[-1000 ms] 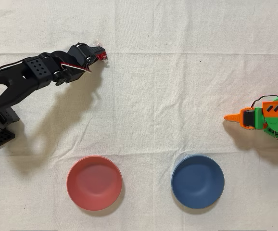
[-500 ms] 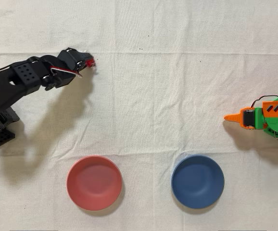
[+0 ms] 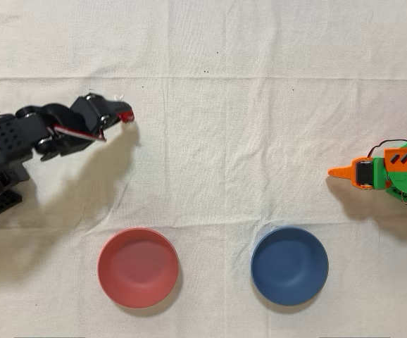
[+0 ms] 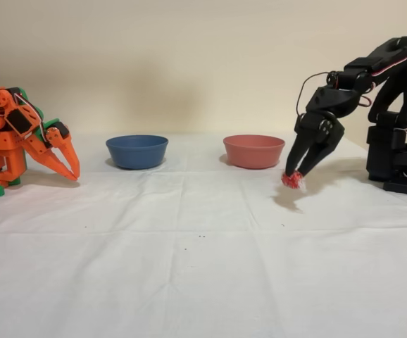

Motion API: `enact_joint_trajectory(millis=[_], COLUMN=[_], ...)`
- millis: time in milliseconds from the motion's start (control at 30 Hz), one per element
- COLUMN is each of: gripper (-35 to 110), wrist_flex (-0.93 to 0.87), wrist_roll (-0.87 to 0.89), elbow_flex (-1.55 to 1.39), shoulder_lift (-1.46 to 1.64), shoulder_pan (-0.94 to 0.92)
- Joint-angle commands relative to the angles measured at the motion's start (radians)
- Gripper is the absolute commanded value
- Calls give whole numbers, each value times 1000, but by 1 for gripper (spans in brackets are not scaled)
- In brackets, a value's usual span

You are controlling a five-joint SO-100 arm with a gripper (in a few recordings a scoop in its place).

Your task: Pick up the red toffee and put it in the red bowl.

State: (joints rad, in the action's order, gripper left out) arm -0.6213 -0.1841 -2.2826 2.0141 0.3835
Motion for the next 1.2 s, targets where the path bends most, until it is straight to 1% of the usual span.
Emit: enact_joint_trajectory(millis=[0, 267, 600, 800, 1167], gripper=[8, 8, 8, 8, 7], wrist_flex=[-67, -156, -173, -114, -2], wrist_roll=[-54, -161, -270, -337, -403], elbow_flex=[12, 38, 112, 138, 155], shoulder_lift=[161, 310, 367, 365, 295], shoulder_pan=[-69, -265, -489, -615, -778])
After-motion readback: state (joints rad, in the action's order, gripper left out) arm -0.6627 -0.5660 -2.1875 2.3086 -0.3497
